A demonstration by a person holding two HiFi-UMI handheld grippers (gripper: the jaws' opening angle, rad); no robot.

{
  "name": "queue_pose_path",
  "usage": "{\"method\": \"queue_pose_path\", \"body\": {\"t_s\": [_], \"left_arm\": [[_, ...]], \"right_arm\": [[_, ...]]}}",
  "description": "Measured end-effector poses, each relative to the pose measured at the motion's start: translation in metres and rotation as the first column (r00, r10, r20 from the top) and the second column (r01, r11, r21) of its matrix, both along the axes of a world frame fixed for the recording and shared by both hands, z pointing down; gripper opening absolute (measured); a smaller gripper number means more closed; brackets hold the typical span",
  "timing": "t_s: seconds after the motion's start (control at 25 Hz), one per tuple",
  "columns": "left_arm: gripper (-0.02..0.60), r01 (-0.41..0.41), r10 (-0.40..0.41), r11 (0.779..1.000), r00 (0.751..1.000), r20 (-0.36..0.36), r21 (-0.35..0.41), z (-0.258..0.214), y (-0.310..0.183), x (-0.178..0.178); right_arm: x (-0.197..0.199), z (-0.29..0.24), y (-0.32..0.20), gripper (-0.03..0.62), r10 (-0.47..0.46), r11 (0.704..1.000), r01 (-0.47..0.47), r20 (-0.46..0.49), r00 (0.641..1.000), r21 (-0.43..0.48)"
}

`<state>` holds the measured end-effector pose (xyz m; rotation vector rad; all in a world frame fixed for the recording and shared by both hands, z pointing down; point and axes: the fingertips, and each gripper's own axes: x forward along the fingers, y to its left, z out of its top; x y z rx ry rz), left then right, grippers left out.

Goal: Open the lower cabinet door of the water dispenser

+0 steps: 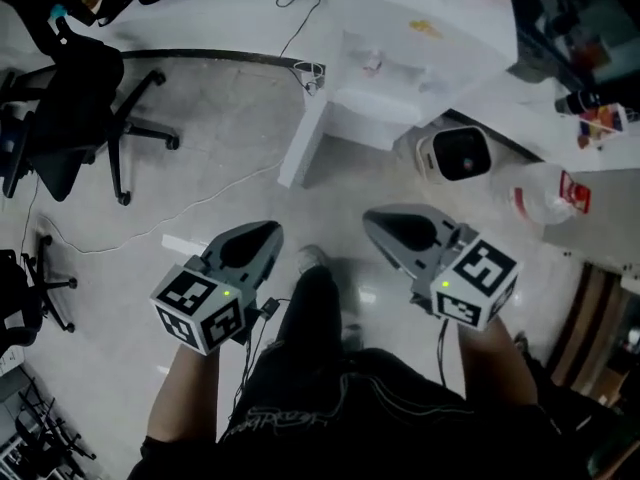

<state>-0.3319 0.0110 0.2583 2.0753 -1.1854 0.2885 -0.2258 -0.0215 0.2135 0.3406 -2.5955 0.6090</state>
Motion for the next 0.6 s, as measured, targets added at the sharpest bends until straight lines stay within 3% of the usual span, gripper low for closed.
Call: {"method": "queue_pose_path", "body": {"t_s": [0.24,0.48,0.6], "left_arm": [[0.003,-0.039,0.047,0.984,0.998,-0.045,0.175,-0.129,0.051,0.078],[0.002,-0.034,0.044,0.943,0.999,-0.022,0.331,-0.248,0.125,0.137],[0.002,-0.040,0.048,0.924,0.999,-0.010,0.381,-0.294,0.153,0.160]], "right_arm": [[0.057,-0.110,0.070,0.012,0.009,0.994,-0.021,0.118,0.993,0.103],[0.107,-0.209,0.158,0.012,-0.005,0.999,-0.011,0.291,0.957,0.053],[0.123,-0.254,0.186,0.012,-0.036,0.995,0.003,0.328,0.944,0.101]]}}
